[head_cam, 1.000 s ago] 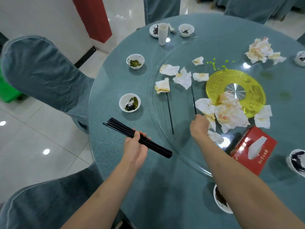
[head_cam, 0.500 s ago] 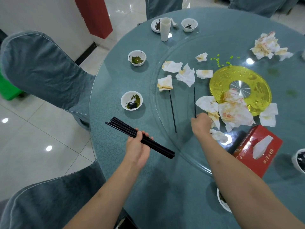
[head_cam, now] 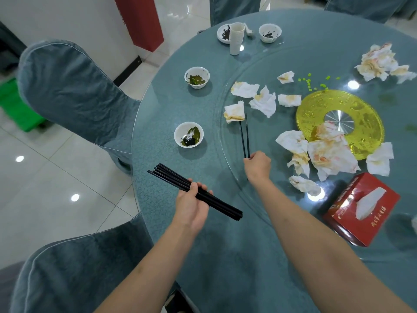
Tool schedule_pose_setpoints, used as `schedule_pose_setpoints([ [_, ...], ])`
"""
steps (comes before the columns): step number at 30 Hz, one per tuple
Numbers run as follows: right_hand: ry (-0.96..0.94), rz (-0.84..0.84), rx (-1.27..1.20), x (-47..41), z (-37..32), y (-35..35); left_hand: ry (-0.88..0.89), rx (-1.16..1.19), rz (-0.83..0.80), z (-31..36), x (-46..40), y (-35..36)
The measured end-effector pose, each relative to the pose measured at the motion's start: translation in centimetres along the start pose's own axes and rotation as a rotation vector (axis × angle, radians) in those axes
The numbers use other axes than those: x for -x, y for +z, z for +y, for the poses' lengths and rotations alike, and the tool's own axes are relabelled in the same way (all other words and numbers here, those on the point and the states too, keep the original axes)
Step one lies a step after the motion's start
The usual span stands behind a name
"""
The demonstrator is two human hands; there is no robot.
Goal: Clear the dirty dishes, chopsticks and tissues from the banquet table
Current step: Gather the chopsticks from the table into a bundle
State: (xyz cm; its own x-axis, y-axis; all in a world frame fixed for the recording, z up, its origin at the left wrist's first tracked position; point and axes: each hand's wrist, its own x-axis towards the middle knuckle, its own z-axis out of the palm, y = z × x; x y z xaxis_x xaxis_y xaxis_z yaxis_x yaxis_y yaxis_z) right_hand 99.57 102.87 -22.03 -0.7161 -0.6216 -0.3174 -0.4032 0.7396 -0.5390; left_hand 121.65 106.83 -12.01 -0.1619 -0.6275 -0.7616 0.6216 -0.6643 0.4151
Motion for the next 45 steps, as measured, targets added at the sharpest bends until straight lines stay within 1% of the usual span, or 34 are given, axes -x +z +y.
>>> schedule_pose_setpoints([
  [11, 0.009, -0.032, 0.140, -0.8, 0.2, 1.0, 0.016, 0.033, 0.006, 1.0, 0.5, -0.6],
  [15, 0.027, -0.035, 0.145, -0.1, 0.2, 0.7, 0.023, 0.027, 0.006, 1.0, 0.8, -1.2],
  [20, 0.026, -0.028, 0.069, 0.0, 0.0, 1.0, 0.040, 0.030, 0.016, 1.0, 1.2, -1.8],
  [28, 0.003, -0.064, 0.125, 1.1, 0.0, 0.0, 0.051, 0.053, 0.020, 1.1, 1.7, -2.3],
  [34, -0.059, -0.111, 0.312, 2.8, 1.2, -1.0, 0.061, 0.059, 0.000, 0.9, 2.5, -2.2],
  [37, -0.065, -0.125, 0.357, 3.8, 2.1, -1.2, 0.061, 0.059, -0.015, 0.8, 3.0, -2.2],
  [45, -0.014, -0.155, 0.334, 6.4, 4.0, -1.6, 0.058, 0.071, -0.024, 0.7, 4.2, -3.2],
])
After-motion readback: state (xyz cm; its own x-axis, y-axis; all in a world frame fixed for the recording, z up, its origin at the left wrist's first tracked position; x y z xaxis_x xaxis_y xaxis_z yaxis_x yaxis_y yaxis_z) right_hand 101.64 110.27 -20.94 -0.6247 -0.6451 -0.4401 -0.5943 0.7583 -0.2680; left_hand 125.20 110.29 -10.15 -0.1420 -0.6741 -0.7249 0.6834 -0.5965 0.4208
